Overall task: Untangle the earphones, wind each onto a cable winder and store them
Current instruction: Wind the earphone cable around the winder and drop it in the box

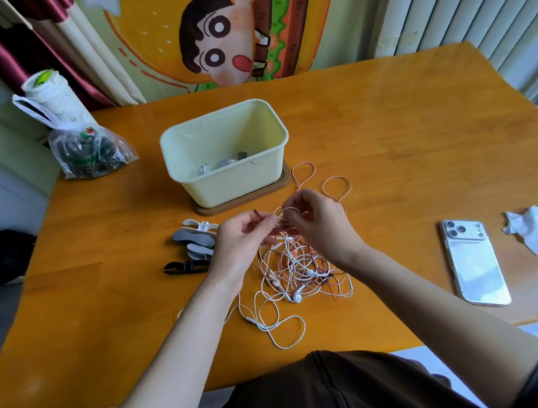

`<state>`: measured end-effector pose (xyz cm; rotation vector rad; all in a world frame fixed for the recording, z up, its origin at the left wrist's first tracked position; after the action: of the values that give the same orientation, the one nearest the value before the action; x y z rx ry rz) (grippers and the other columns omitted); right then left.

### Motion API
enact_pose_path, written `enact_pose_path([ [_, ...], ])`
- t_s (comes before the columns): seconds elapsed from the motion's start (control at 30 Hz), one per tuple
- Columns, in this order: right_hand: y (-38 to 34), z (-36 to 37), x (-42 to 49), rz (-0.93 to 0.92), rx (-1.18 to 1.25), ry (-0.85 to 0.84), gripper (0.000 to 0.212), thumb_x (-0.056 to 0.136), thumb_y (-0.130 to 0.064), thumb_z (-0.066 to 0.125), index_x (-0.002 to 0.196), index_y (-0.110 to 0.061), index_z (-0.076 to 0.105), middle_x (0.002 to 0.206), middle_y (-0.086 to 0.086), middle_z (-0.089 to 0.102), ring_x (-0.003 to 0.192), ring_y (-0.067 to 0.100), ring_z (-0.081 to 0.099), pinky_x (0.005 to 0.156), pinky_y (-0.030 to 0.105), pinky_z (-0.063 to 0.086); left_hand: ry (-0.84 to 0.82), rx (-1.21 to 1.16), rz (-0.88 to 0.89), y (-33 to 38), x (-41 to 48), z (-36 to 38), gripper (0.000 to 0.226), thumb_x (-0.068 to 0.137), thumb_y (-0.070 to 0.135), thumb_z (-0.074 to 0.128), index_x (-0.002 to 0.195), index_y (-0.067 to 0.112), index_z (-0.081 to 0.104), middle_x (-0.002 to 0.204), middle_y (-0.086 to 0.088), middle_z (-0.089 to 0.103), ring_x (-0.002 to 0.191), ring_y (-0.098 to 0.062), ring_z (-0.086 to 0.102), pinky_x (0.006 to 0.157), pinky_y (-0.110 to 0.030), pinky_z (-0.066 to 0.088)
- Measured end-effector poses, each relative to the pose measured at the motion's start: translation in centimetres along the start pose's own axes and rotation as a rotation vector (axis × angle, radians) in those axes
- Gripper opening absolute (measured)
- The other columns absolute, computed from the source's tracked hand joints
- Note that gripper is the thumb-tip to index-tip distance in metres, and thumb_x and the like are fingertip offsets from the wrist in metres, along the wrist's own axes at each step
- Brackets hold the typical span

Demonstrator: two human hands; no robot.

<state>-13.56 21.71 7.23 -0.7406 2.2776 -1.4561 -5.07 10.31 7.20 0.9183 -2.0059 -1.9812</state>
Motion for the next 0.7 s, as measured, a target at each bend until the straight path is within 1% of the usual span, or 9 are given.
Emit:
enact_pose_path([
  [0.07,0.3,-0.4,0.2,0.051,0.040,0.015,0.007,0.093,-0.004,0.052,0.093,-0.011,0.055,0.085,0.005,0.065,0.071,0.012,0.068,0.068,0.023,0.057,0.023,0.032,0.012,0.0,0.1,-0.3,0.008,0.091,0.014,0.062,0.084,0.017,0.065,0.078,-0.003,0.069,0.058,-0.005,0.063,0.063,-0.016,0.050],
  [0.1,0.5,-0.6,0.4,0.087,0.060,0.025,0.008,0.093,-0.003,0.051,0.093,-0.010,0.054,0.085,0.005,0.065,0.067,0.009,0.068,0.066,0.023,0.057,0.037,0.025,0.019,0.0,0.2,-0.5,0.009,0.091,0.014,0.062,0.083,0.017,0.065,0.073,-0.002,0.067,0.056,-0.004,0.060,0.061,-0.016,0.049],
  [0.2,1.4,-1.5,0.8,0.174,0.045,0.043,0.004,0.093,-0.006,0.052,0.095,-0.009,0.054,0.085,0.007,0.066,0.056,0.003,0.066,0.060,0.023,0.057,0.082,-0.003,0.038,0.2,0.3,-0.9,0.010,0.092,0.017,0.060,0.083,0.016,0.064,0.059,0.010,0.057,0.054,-0.003,0.049,0.056,-0.014,0.042],
  [0.3,1.7,-1.7,0.8,0.207,0.012,0.038,0.005,0.093,-0.007,0.054,0.098,-0.010,0.054,0.089,0.007,0.066,0.062,0.007,0.067,0.062,0.028,0.058,0.092,-0.018,0.029,0.1,0.3,-0.4,0.011,0.095,0.018,0.056,0.089,0.012,0.063,0.053,0.018,0.052,0.057,-0.002,0.046,0.055,-0.011,0.038],
  [0.37,1.5,-1.6,0.7,0.151,-0.053,0.032,0.011,0.090,-0.007,0.060,0.097,-0.013,0.054,0.094,0.004,0.064,0.069,0.010,0.065,0.062,0.026,0.056,0.091,-0.046,0.015,0.1,0.3,-0.1,0.013,0.097,0.019,0.053,0.088,0.012,0.061,0.051,0.019,0.049,0.057,-0.002,0.045,0.054,-0.011,0.038],
  [0.47,0.9,-1.5,0.5,0.014,-0.164,0.030,0.025,0.079,-0.009,0.073,0.089,-0.018,0.053,0.094,-0.002,0.058,0.077,0.010,0.057,0.065,0.013,0.044,0.076,-0.068,0.009,0.2,0.3,0.0,0.015,0.097,0.020,0.052,0.087,0.013,0.059,0.048,0.021,0.049,0.055,-0.001,0.046,0.057,-0.012,0.039],
  [0.5,0.7,-1.5,0.4,-0.022,-0.193,0.036,0.025,0.076,-0.010,0.075,0.086,-0.020,0.054,0.093,-0.003,0.056,0.079,0.010,0.055,0.065,0.012,0.042,0.071,-0.072,0.015,0.3,0.2,-0.1,0.014,0.097,0.020,0.052,0.088,0.013,0.059,0.048,0.021,0.050,0.055,0.000,0.047,0.058,-0.012,0.039],
  [0.6,0.4,-1.4,0.2,-0.097,-0.298,-0.019,0.013,0.077,-0.015,0.075,0.084,-0.022,0.067,0.092,-0.003,0.055,0.084,0.013,0.050,0.069,0.020,0.038,0.070,-0.075,0.041,0.5,0.2,0.1,0.011,0.096,0.019,0.054,0.091,0.013,0.060,0.050,0.021,0.051,0.055,0.000,0.047,0.055,-0.011,0.039],
  [0.7,0.3,-1.0,0.1,-0.135,-0.321,-0.079,0.012,0.080,-0.016,0.072,0.092,-0.017,0.074,0.089,-0.004,0.056,0.083,0.013,0.050,0.071,0.023,0.037,0.089,-0.076,0.057,0.6,0.3,0.3,0.009,0.095,0.019,0.056,0.093,0.012,0.062,0.053,0.020,0.054,0.056,0.000,0.048,0.054,-0.011,0.038],
])
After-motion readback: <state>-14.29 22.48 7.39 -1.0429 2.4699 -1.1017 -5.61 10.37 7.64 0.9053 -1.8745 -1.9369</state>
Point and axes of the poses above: each hand's wrist, its own x-axis towards the middle knuckle, its own z-axis out of the palm, y = z × x, the point moved 1 cm from there along x, towards the middle knuckle
